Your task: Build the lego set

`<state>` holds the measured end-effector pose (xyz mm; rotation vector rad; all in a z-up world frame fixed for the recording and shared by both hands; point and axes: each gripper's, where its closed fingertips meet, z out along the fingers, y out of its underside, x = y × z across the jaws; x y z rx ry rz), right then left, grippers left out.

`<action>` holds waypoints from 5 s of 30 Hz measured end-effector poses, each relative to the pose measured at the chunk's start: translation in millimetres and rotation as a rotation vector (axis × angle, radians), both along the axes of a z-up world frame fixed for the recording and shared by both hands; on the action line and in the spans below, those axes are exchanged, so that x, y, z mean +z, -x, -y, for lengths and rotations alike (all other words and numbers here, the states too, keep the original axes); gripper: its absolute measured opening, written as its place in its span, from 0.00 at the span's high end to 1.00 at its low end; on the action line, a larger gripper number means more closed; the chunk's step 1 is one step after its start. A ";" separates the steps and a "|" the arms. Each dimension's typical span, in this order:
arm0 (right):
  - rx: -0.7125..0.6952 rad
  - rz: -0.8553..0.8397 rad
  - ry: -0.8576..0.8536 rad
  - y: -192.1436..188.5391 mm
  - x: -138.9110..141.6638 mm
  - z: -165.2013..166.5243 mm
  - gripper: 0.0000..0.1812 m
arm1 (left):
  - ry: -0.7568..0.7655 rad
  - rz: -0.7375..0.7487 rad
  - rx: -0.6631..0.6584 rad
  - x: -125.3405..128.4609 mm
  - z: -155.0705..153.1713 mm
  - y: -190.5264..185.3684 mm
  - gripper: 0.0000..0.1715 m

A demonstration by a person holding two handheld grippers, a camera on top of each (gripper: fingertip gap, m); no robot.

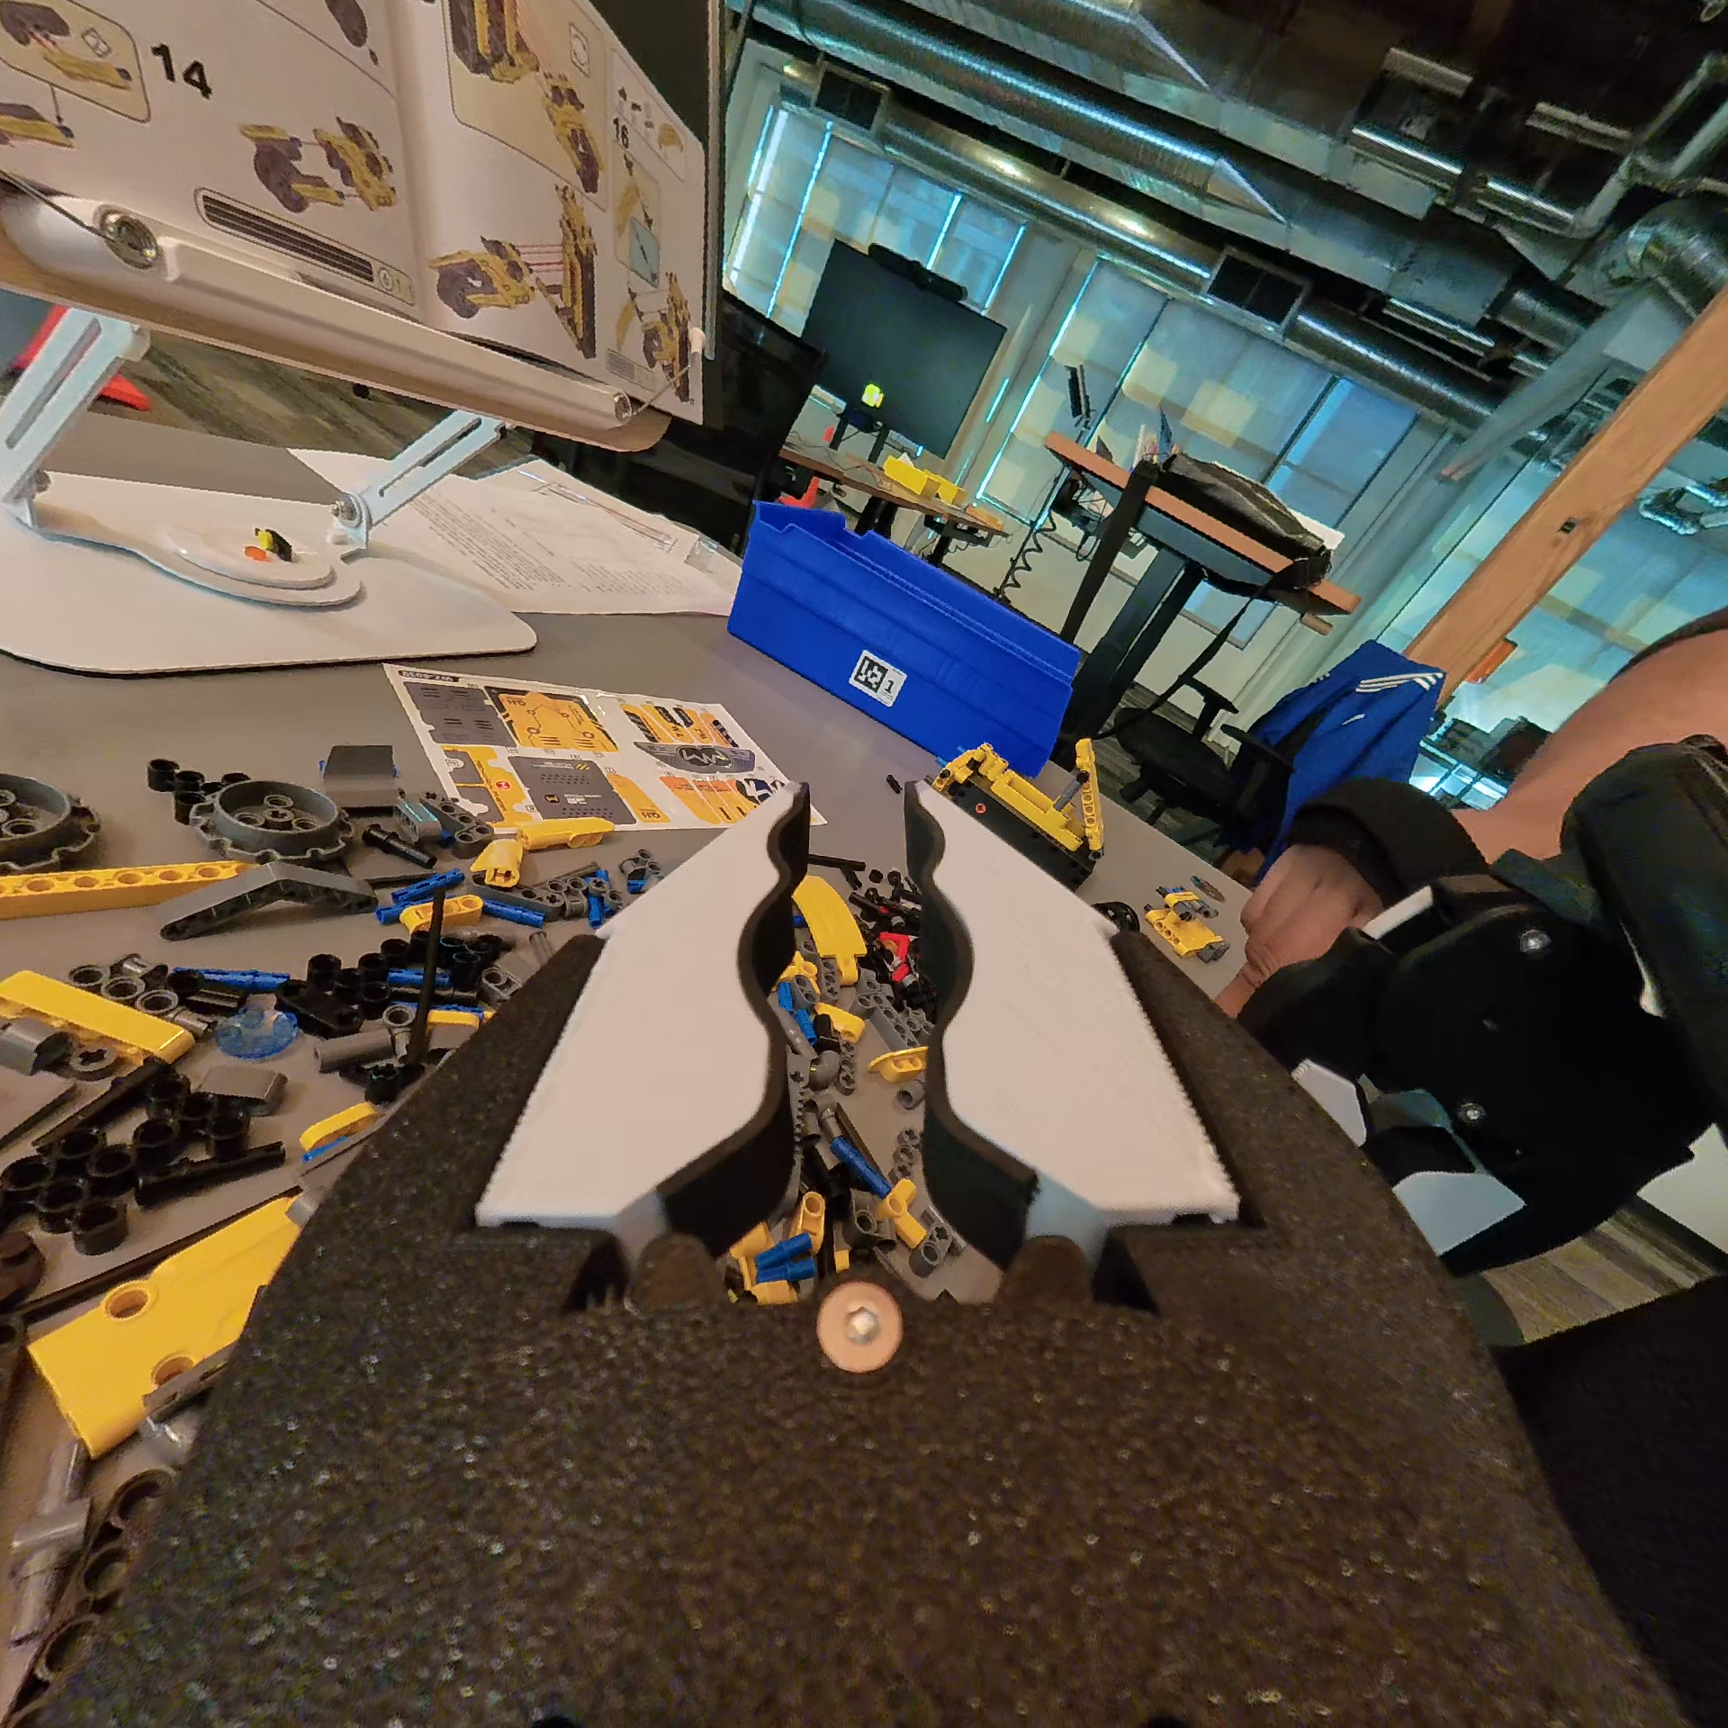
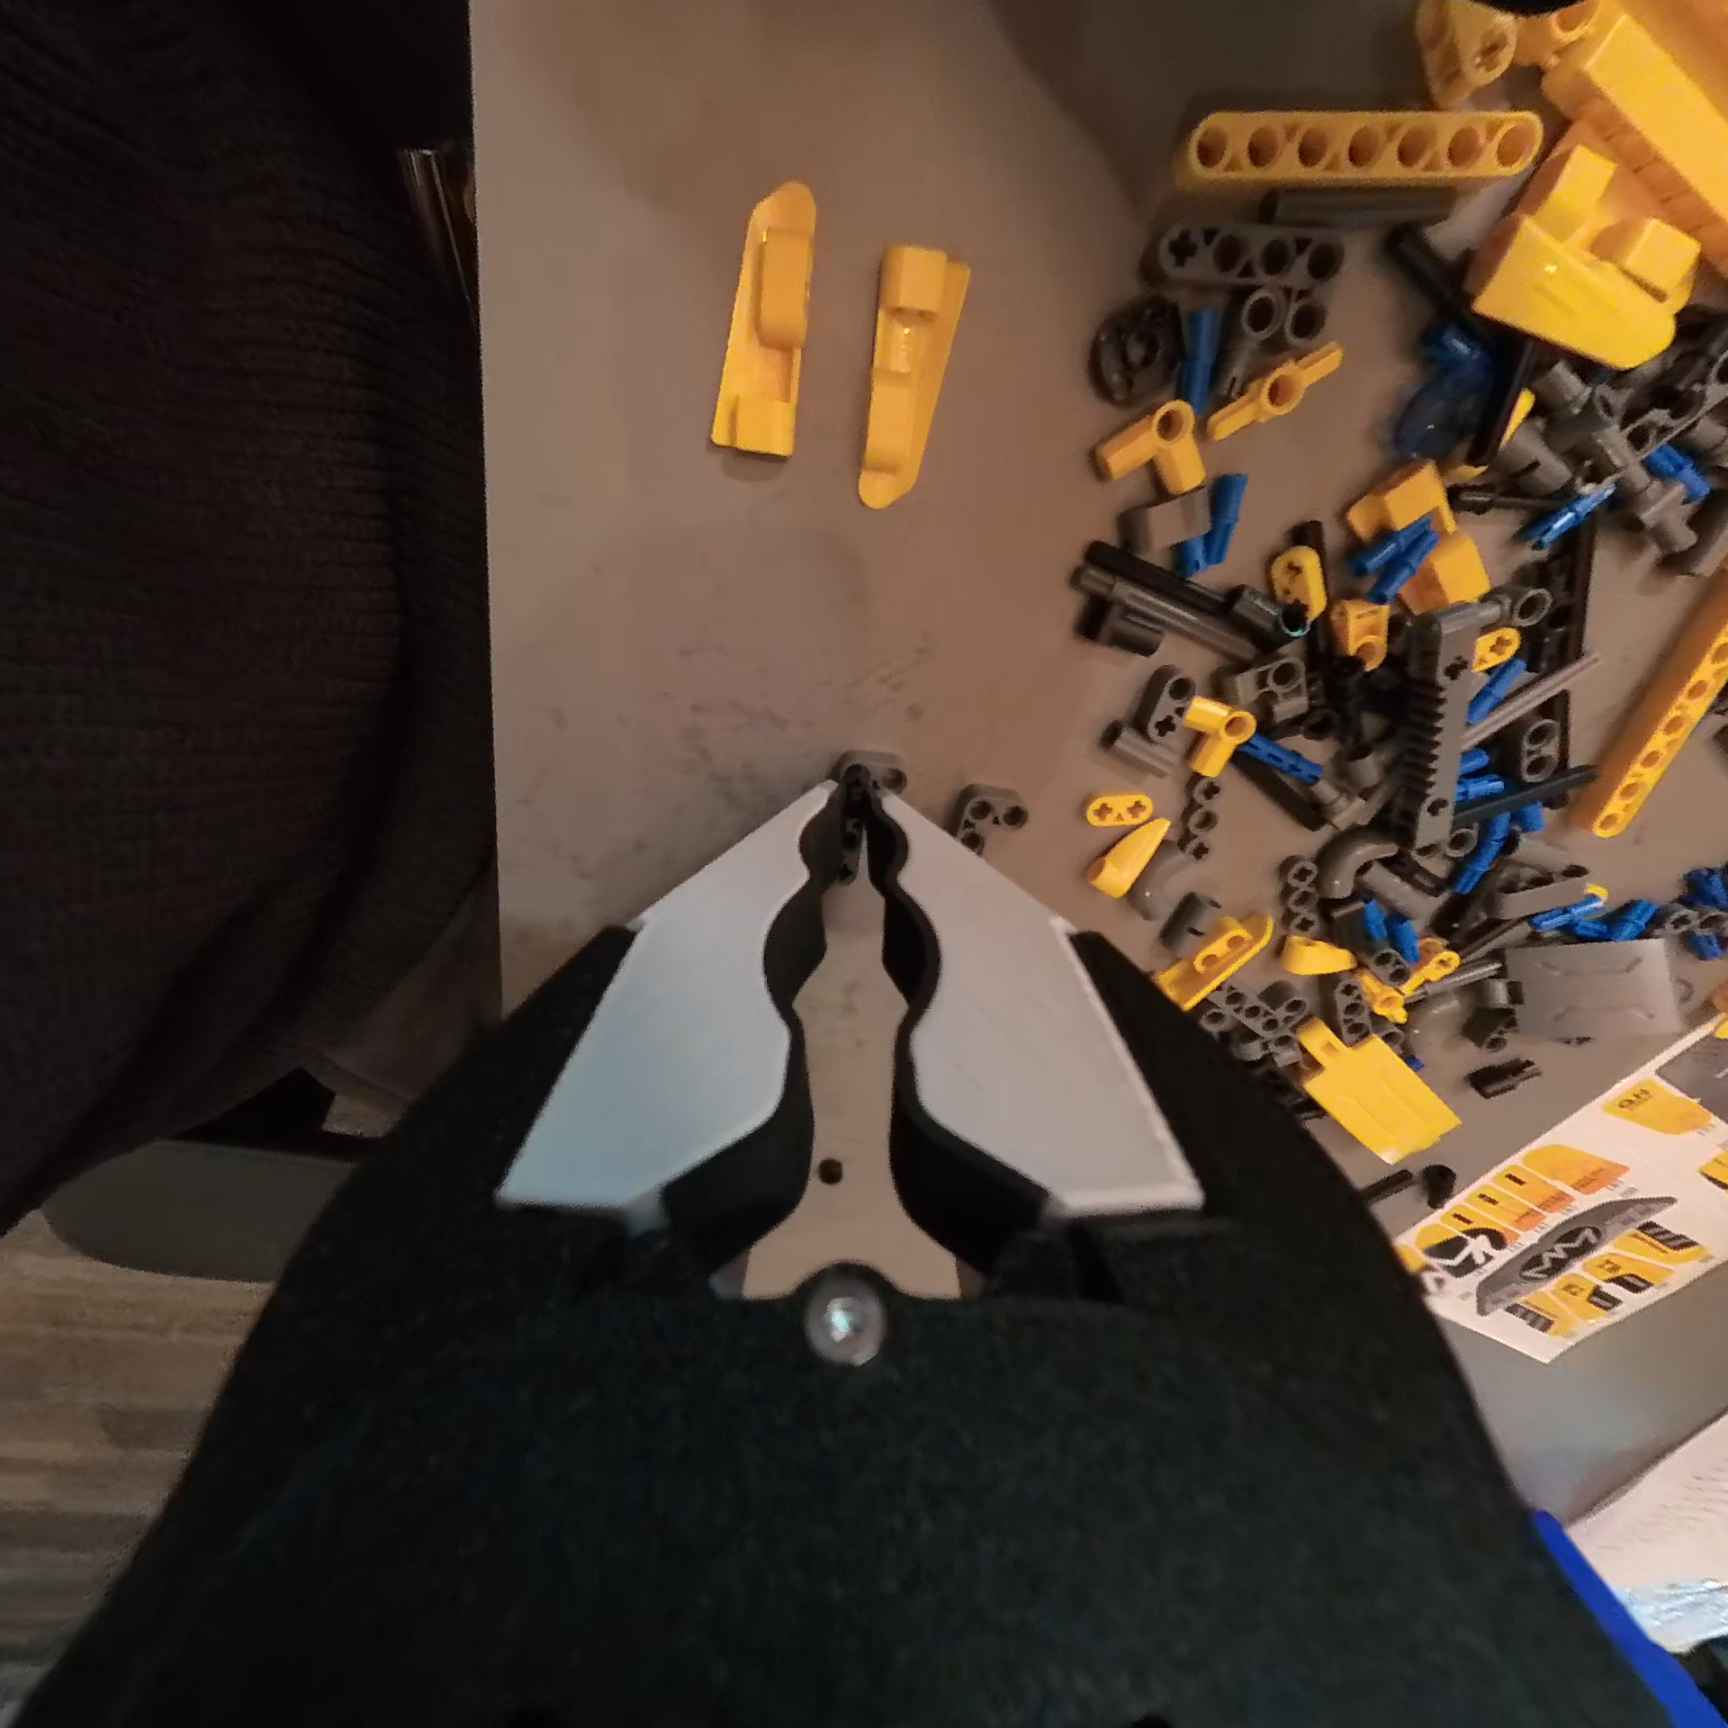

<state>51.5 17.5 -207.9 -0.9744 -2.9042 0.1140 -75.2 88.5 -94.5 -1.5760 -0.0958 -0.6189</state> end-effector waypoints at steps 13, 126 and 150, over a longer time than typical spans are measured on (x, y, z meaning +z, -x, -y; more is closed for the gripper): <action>0.125 0.062 -0.042 1.0 -1.1 0.8 0.99 | -0.002 0.002 0.003 0.5 0.5 1.2 0.89; -0.538 -0.454 0.238 7.6 22.8 -123.7 0.97 | 0.018 0.043 0.026 -4.6 -0.3 10.6 0.89; -0.678 -0.331 0.354 2.7 -15.0 -106.8 0.96 | 0.027 0.033 0.029 -6.9 -0.9 10.0 0.89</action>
